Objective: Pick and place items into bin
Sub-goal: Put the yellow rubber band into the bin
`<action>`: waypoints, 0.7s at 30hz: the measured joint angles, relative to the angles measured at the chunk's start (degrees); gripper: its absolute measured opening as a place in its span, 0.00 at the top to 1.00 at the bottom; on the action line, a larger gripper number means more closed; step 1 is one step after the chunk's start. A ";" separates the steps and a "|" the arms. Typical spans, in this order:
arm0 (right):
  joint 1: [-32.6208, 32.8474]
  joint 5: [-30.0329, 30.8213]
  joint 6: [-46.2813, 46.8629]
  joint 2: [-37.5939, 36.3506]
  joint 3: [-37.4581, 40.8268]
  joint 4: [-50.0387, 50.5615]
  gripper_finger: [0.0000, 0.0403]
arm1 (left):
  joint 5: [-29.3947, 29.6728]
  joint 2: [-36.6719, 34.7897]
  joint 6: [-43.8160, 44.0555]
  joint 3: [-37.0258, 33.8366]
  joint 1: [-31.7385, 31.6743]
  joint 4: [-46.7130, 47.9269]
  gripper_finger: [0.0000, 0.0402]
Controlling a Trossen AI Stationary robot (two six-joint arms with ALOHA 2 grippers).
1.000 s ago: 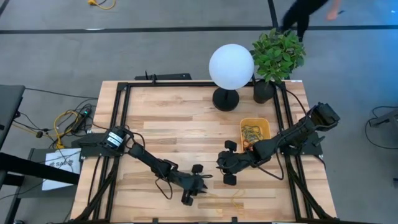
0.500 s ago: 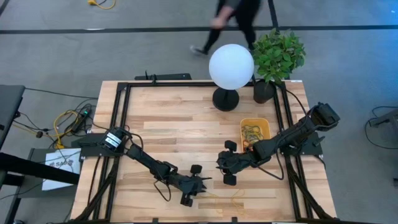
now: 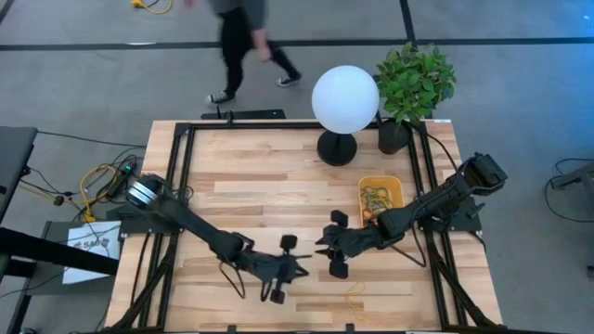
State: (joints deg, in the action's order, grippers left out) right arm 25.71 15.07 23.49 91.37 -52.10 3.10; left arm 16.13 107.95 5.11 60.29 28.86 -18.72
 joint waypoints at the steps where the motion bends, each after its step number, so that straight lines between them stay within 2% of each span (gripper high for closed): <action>1: -0.11 0.04 -0.04 0.00 0.00 -1.23 0.73 | 1.73 -1.91 -0.59 0.01 0.10 2.10 1.00; 6: -1.89 3.81 -0.04 0.08 0.00 -10.91 0.73 | 9.46 -8.17 -1.23 -0.13 0.46 10.83 1.00; 11: -4.95 4.76 -0.04 0.90 0.03 -18.18 0.73 | 14.77 -8.43 -1.05 -0.19 0.35 14.38 1.00; 16: -9.27 4.11 0.74 0.87 0.00 -13.67 0.73 | 16.77 -8.40 2.00 -0.10 0.25 18.49 1.00; 21: -12.36 -3.03 3.47 0.87 0.00 -4.59 0.72 | 22.18 -8.42 4.42 -0.10 0.51 23.00 1.00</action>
State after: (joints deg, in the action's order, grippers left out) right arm 13.35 12.04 26.95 92.25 -52.10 -1.49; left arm 38.31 99.53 9.53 60.18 29.36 4.28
